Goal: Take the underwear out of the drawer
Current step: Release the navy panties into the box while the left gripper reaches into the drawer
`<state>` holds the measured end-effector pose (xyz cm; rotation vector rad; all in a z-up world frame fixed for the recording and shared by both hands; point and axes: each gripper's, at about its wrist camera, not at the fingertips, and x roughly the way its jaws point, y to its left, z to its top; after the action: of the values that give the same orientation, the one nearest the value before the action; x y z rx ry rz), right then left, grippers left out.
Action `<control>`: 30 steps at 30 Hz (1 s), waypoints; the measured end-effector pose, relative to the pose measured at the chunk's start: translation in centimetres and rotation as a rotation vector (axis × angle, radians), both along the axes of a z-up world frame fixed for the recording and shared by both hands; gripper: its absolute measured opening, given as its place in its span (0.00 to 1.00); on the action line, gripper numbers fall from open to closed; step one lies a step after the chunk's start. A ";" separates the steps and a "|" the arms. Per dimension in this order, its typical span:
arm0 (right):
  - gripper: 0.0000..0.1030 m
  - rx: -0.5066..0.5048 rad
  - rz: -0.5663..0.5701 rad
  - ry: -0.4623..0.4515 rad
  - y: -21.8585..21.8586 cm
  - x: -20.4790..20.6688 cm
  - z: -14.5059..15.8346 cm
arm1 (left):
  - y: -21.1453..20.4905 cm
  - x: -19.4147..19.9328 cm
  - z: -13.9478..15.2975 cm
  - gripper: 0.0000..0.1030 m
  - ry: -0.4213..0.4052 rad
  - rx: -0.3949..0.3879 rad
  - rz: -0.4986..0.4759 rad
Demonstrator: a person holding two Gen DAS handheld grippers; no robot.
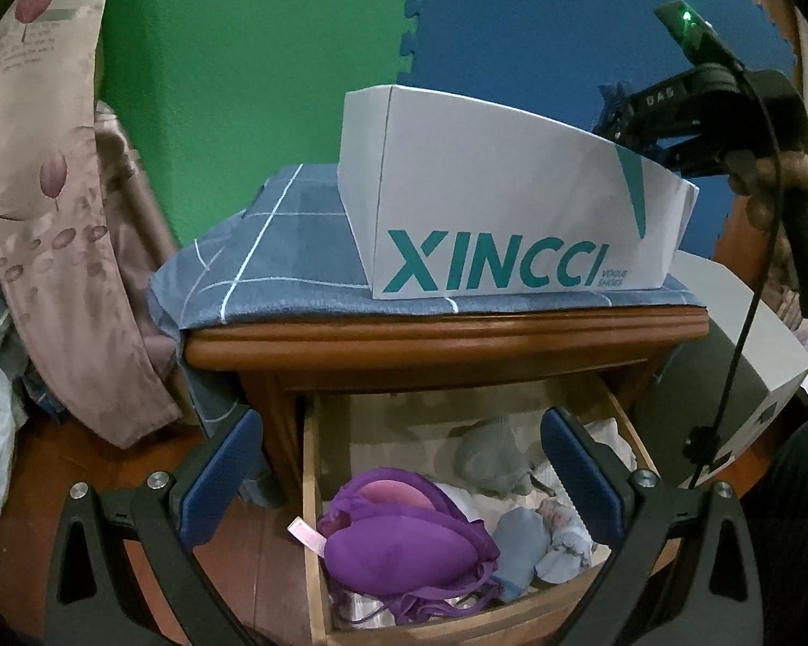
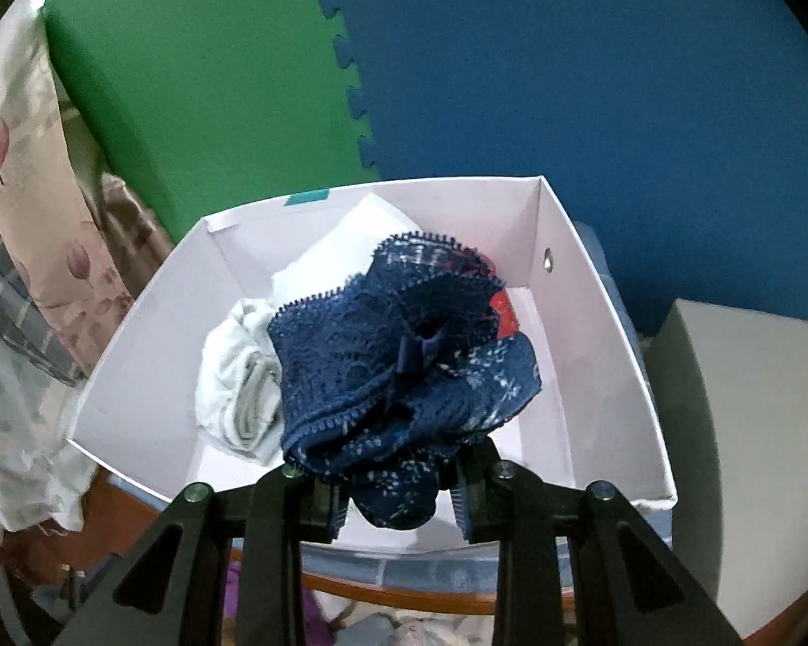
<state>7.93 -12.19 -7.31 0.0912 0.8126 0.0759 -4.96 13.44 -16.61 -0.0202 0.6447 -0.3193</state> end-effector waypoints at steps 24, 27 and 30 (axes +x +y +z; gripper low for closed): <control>0.77 0.028 -0.088 -0.214 -3.5 -5.5 2.8 | -0.7 0.2 -1.3 0.99 0.047 0.034 -0.014; 0.77 0.061 -0.127 -0.215 -6.4 -8.1 2.3 | -0.8 0.4 -2.0 0.99 0.081 0.041 -0.025; 0.77 0.058 -0.153 -0.197 -8.8 -11.3 0.6 | -0.7 0.7 -2.8 0.99 0.127 0.032 -0.033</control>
<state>-3.36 -20.96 -6.69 0.1974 0.6050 -0.0354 -4.27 12.71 -19.37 0.0004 0.7770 -0.3419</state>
